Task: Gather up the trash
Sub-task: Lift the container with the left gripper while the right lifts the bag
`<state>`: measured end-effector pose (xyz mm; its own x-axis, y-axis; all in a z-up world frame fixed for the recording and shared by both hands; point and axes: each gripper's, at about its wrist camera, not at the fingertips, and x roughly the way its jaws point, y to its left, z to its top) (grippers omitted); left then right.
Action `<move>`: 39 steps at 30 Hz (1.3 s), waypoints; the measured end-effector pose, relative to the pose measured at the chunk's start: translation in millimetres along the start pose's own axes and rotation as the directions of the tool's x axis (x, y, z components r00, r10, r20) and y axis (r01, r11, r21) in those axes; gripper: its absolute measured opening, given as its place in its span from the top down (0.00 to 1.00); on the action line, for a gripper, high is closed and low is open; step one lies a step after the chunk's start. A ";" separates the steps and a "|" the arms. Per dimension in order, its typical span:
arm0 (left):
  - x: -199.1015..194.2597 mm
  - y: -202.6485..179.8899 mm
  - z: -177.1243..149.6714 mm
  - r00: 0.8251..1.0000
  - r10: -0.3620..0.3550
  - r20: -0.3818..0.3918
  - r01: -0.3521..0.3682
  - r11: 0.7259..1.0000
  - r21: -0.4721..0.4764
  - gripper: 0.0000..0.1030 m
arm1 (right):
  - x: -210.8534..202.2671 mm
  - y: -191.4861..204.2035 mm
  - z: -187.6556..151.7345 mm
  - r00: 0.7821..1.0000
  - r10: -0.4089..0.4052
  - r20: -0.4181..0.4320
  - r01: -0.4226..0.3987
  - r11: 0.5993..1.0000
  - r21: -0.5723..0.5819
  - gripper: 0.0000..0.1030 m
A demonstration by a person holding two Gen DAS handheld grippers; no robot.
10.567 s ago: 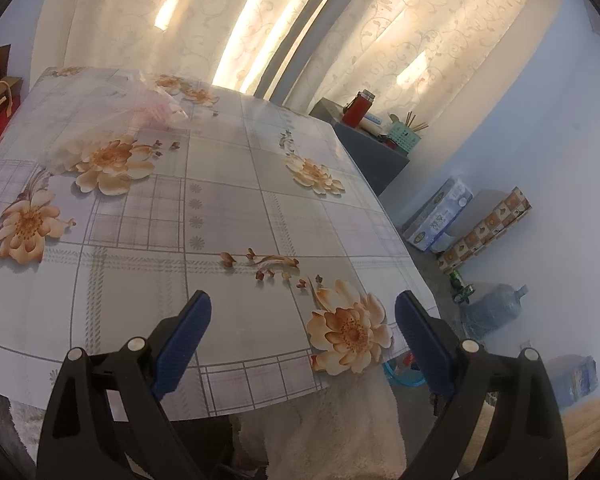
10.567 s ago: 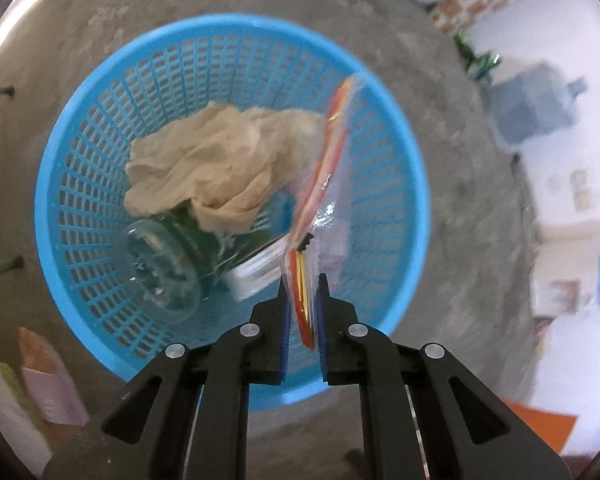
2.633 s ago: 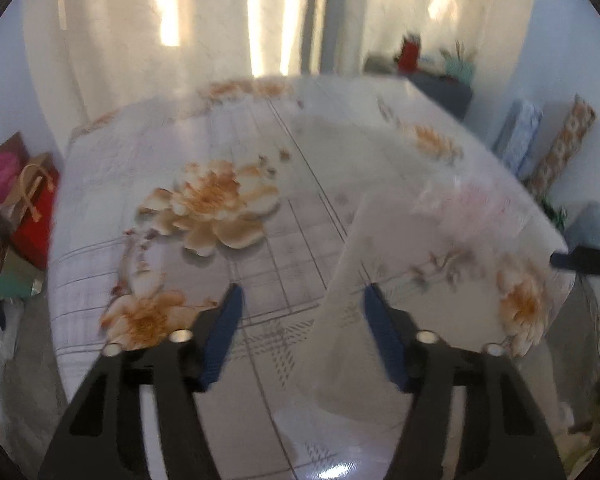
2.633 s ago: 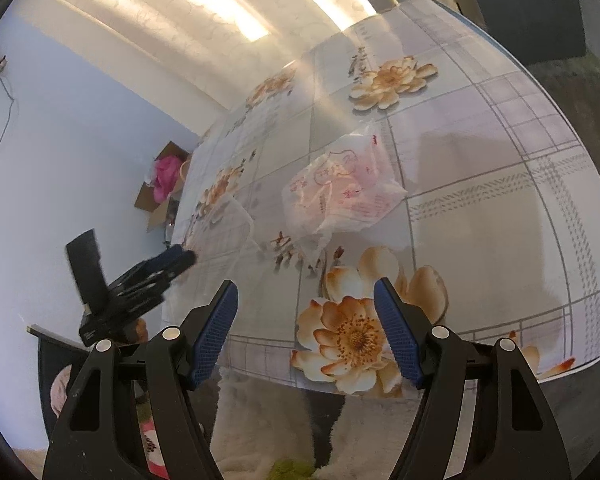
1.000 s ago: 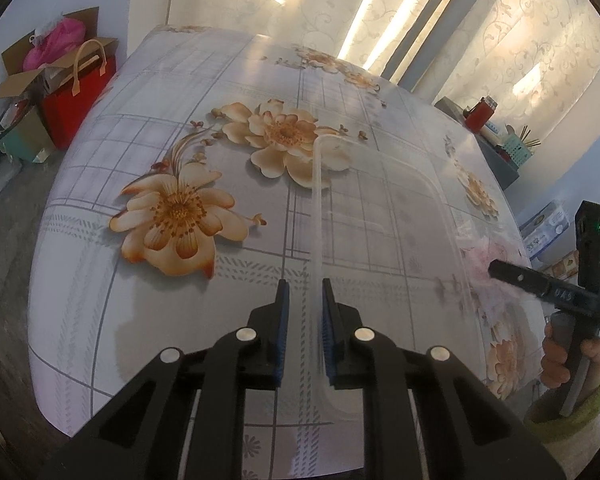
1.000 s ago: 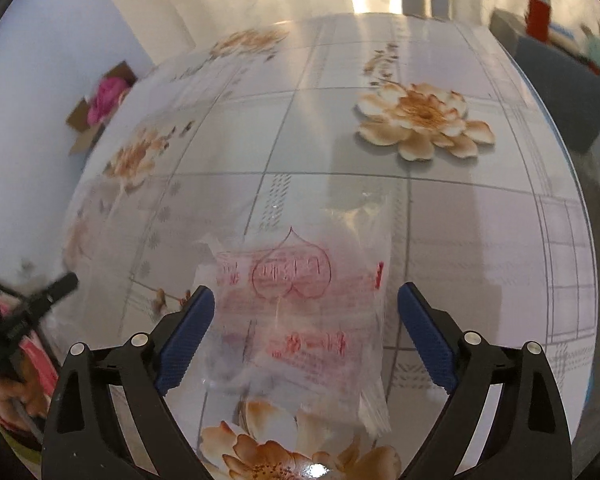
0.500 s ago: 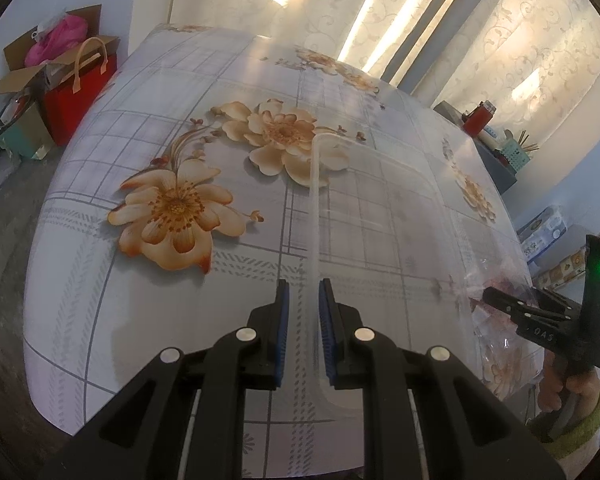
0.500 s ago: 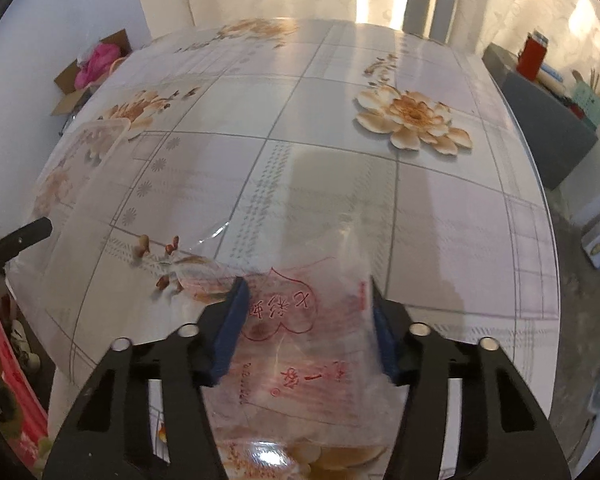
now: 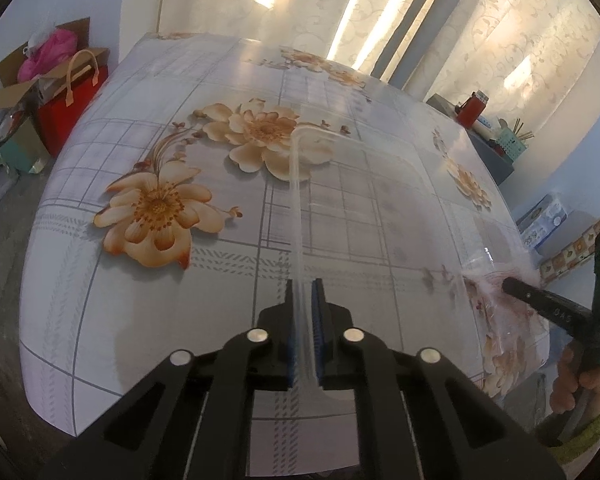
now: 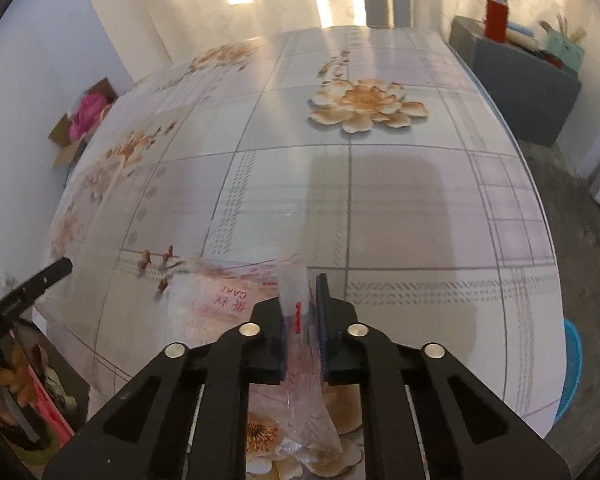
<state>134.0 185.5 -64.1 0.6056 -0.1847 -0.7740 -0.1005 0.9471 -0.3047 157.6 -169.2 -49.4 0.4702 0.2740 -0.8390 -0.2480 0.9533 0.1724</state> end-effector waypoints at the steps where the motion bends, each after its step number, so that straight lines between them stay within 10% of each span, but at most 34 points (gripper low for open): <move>1: -0.5 -2.0 -0.5 1.000 0.003 0.006 -0.003 1.000 0.010 0.96 | -2.4 -2.0 -1.1 1.000 0.003 0.005 -0.003 1.000 0.010 0.92; 24: 5.3 -24.3 -1.7 0.999 -0.028 -0.028 0.029 1.000 0.013 0.82 | -33.9 -28.4 -20.0 0.996 0.068 0.058 -0.076 0.986 0.146 0.94; 27: 4.8 -32.2 -2.7 1.000 0.004 -0.002 -0.004 0.999 0.042 0.96 | -33.6 -29.7 -21.4 0.995 0.077 0.057 -0.085 0.984 0.156 0.94; 39: -26.7 -63.3 -4.0 0.991 0.053 0.122 -0.072 0.985 0.160 0.97 | -42.6 -32.0 -22.8 0.992 0.101 0.074 -0.113 0.978 0.174 0.94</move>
<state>121.0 129.4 -26.4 0.6911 -0.1011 -0.7156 -0.0166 0.9877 -0.1556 126.2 -214.3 -30.9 0.5040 0.3780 -0.7766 -0.1482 0.9237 0.3534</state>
